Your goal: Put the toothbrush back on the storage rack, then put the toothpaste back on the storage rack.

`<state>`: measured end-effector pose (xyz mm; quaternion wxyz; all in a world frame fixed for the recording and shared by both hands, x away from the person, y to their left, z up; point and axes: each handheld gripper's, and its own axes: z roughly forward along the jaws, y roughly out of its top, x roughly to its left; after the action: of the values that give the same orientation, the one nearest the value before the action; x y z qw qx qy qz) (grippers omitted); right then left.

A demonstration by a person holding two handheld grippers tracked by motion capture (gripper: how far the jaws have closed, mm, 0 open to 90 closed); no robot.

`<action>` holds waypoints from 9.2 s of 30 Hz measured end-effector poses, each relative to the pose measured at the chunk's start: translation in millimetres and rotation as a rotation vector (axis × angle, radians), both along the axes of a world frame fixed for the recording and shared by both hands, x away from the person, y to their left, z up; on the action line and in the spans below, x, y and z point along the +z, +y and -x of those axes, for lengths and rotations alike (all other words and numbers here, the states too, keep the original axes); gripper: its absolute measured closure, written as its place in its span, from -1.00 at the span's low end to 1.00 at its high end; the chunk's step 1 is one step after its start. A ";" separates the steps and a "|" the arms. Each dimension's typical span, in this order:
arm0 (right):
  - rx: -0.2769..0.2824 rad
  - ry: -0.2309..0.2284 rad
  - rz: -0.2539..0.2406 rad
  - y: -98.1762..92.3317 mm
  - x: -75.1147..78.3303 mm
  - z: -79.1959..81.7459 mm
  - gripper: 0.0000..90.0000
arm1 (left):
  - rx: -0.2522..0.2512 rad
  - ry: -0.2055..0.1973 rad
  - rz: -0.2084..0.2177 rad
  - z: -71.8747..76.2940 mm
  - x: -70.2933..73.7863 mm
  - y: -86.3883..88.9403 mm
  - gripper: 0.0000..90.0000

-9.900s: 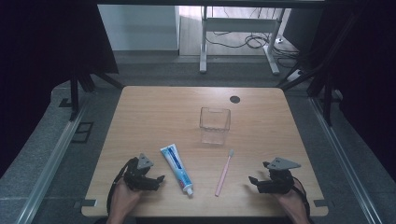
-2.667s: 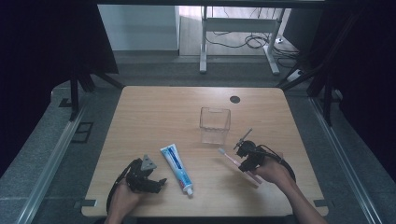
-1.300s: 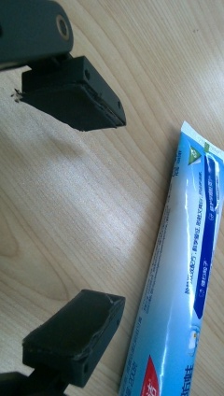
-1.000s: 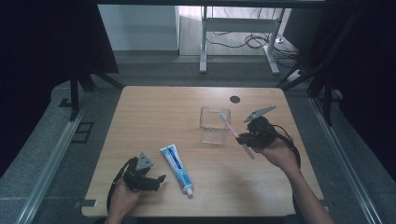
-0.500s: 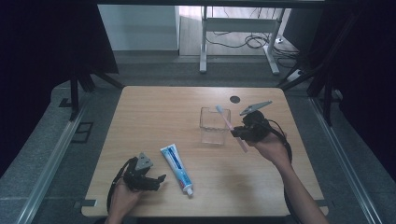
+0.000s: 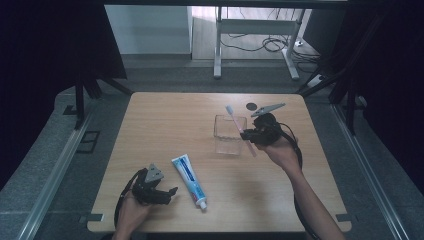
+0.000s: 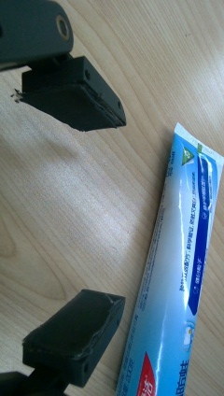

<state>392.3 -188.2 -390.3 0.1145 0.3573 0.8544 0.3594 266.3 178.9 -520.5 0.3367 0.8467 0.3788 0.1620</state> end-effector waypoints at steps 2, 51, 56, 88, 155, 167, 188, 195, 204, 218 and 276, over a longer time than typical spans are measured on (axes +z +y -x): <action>-0.001 -0.003 -0.010 1.7 0.7 -2.0 0.76 | 0.000 -0.001 -0.001 0.0 0.0 0.1 -0.71; -0.075 -0.119 -0.045 37.6 -14.1 -48.2 0.76 | 0.004 -0.001 0.000 -0.4 -0.2 1.9 -0.71; -0.080 -0.113 -0.034 36.8 -20.0 -51.2 0.76 | 0.001 -0.003 0.000 -0.4 -0.4 1.6 -0.71; -0.061 -0.028 0.080 46.9 -59.6 -60.4 0.76 | -0.002 -0.010 -0.012 -0.1 -1.4 1.6 -0.71; 0.054 -0.047 0.084 43.2 -40.2 -33.3 -0.08 | -0.032 0.017 0.012 -0.5 -3.0 -2.2 -0.70; 0.096 -0.068 0.056 33.2 -35.7 -16.1 -0.44 | -0.044 0.003 0.037 0.6 -2.2 -2.2 -0.69; 0.142 -0.123 0.080 17.3 -36.0 17.4 -0.71 | -0.050 -0.044 0.061 2.1 0.9 -1.8 -0.70; 0.133 -0.130 0.077 5.3 -35.7 28.6 -0.78 | -0.024 -0.029 0.104 -0.2 0.4 3.5 -0.70; 0.115 -0.106 0.046 -9.4 -39.9 43.4 -1.00 | 0.007 -0.017 0.096 -1.6 -0.9 5.3 -0.71; 0.090 -0.120 0.035 -39.6 -48.2 71.7 -1.00 | 0.055 -0.010 0.121 -2.1 1.7 10.8 -0.71; -0.101 -0.065 0.030 -100.7 -134.9 121.3 -1.00 | -0.004 0.051 0.079 -2.0 4.9 -6.4 -0.71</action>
<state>271.0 -288.8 -525.1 0.1654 0.3862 0.8364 0.3519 268.3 172.5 -515.6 0.3605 0.8373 0.3917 0.1247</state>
